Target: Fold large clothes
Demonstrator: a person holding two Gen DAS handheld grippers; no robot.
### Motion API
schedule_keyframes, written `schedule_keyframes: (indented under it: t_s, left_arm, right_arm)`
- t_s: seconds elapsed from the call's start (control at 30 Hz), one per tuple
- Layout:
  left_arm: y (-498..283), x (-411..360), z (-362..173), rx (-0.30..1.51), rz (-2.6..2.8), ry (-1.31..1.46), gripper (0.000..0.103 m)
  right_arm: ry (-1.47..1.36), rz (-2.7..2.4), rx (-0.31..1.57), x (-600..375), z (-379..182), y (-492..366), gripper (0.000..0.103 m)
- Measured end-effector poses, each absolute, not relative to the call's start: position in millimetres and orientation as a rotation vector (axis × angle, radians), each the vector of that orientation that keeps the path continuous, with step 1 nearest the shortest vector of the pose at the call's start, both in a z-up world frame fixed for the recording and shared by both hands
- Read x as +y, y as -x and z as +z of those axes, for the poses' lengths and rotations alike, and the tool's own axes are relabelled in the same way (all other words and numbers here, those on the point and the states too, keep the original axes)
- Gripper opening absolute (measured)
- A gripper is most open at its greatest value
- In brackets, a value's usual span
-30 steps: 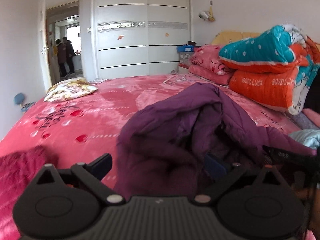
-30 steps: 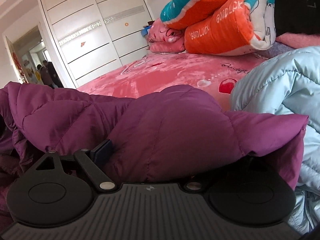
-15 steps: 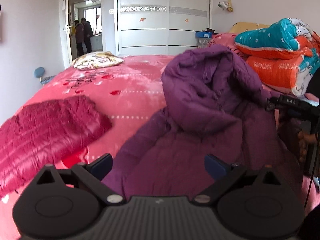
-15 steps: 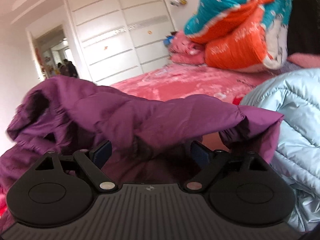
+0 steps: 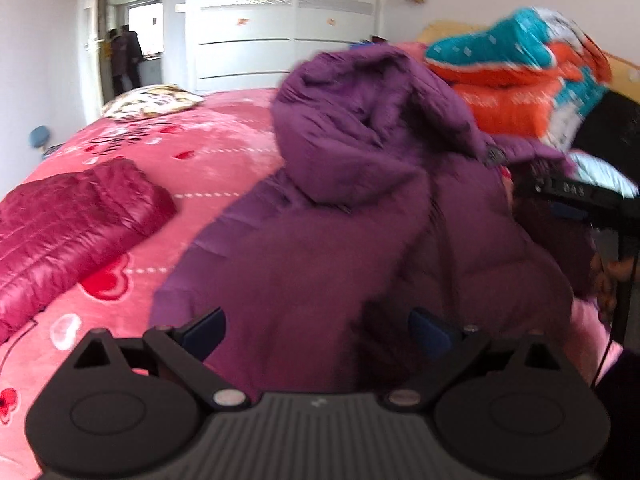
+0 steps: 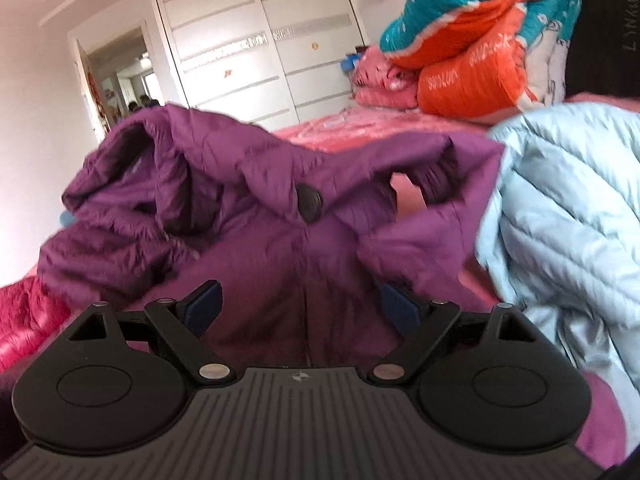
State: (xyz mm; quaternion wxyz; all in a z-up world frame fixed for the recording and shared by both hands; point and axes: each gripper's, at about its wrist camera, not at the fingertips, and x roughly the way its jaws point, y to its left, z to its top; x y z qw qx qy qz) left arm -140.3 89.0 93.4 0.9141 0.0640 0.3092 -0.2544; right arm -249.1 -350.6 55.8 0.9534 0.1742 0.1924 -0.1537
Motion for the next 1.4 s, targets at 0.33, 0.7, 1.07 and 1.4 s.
schedule_keyframes:
  t_s: [0.33,0.7,1.07,1.4]
  left_arm:
    - [115.8,72.5,74.3,0.623,-0.350,-0.163,0.041]
    - [-4.0,71.6,140.6,0.482,-0.163,0.035,0.016]
    - [-121.5,64.0,201.3,0.319,0.038,0.039,0.016]
    - [-180.4,66.6,161.6,0.358,0.155,-0.036,0.038]
  right_arm:
    - [-0.300,-0.337,0.425,-349.1,45.7,250.5,0.103]
    - [-0.306,-0.356,0.441,-357.1,38.2,225.7,0.103]
    - [-0.361,-0.362,0.441,-356.3,34.2,199.8,0.103]
    - [-0.388,-0.347,0.469,-345.2,30.0,189.1,0.103]
